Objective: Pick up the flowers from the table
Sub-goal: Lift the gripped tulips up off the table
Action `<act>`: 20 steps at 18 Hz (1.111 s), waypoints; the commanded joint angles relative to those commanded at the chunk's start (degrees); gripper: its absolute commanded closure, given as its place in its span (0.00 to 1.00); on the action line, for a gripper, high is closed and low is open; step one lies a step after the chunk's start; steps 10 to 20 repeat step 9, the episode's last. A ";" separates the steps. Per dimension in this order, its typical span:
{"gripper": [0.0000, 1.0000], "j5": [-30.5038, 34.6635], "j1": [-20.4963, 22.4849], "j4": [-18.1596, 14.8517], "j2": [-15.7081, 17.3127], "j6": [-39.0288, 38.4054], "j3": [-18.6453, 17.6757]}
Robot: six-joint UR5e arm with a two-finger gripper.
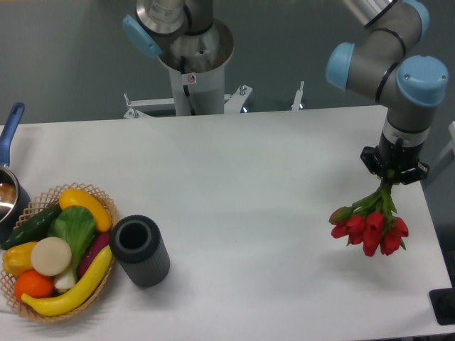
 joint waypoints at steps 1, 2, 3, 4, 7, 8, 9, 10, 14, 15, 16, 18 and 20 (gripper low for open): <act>1.00 0.00 -0.44 -0.52 0.26 -0.09 0.17; 1.00 0.00 -0.62 -0.79 0.44 -0.17 0.18; 1.00 0.00 -0.70 -0.97 0.53 -0.18 0.00; 1.00 0.00 -0.88 -0.97 0.44 -0.26 -0.09; 1.00 0.09 -2.29 -0.88 0.35 -0.88 -0.09; 1.00 0.09 -2.64 -0.88 0.35 -1.05 -0.09; 1.00 0.09 -2.90 -0.79 0.35 -1.14 -0.17; 1.00 0.09 -2.90 -0.79 0.35 -1.14 -0.17; 1.00 0.09 -2.90 -0.79 0.35 -1.14 -0.17; 1.00 0.09 -2.90 -0.79 0.35 -1.14 -0.17; 1.00 0.09 -2.90 -0.79 0.35 -1.14 -0.17; 1.00 0.09 -2.90 -0.79 0.35 -1.14 -0.17; 1.00 0.09 -2.90 -0.79 0.35 -1.14 -0.17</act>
